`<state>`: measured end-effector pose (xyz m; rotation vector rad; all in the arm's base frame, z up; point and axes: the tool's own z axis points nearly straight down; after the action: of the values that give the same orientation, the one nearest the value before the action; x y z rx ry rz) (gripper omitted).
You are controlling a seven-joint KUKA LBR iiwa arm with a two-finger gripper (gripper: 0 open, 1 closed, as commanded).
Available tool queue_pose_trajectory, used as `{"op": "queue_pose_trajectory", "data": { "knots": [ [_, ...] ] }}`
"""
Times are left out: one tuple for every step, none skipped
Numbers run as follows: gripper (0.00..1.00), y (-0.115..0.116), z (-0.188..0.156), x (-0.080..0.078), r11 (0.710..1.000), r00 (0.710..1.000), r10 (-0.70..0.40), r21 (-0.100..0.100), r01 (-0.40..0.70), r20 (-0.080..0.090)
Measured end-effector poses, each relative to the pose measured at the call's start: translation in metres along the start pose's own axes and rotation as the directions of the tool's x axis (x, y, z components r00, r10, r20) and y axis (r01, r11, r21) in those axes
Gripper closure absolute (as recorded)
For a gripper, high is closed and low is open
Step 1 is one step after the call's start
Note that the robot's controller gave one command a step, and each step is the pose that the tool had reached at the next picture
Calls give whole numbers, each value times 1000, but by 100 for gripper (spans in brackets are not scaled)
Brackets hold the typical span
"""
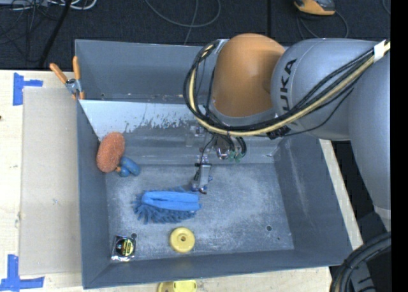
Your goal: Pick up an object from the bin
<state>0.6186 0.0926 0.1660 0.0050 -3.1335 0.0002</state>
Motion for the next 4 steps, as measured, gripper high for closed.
{"op": "queue_pose_trajectory", "data": {
  "knots": [
    [0, 0, -5, -2, 1000, 1000, 1, -1, -1, 8],
    [0, 29, 49, 35, 1000, 1000, 13, -1, -13, 12],
    [0, 37, 63, 44, 1000, 1000, 16, -1, -16, 7],
    [100, -6, 21, 25, 999, 999, -53, 0, 53, 9]
  ]
}}
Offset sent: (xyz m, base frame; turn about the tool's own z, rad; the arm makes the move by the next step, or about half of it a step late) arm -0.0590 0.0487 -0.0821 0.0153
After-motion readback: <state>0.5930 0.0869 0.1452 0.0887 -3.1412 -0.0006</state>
